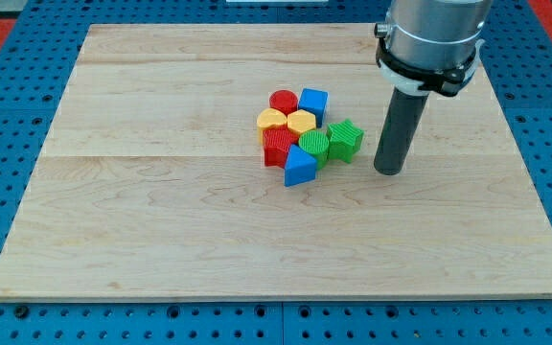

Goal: Adjust the blue triangle into the group of the blocks

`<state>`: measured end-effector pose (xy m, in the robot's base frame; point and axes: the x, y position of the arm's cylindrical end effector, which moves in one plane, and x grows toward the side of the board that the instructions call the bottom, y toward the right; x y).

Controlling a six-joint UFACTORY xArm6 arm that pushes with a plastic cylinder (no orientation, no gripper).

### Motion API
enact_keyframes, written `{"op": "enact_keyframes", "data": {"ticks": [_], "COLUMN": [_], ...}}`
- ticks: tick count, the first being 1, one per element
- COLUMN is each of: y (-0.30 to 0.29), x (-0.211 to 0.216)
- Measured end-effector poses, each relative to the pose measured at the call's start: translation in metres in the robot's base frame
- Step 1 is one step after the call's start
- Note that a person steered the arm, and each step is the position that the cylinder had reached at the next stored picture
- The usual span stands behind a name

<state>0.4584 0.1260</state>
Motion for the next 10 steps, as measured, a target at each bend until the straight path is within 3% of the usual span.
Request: {"op": "enact_keyframes", "data": {"ticks": [6, 9, 10], "y": [-0.038, 0.006, -0.064], "x": [-0.046, 0.081, 0.093]}}
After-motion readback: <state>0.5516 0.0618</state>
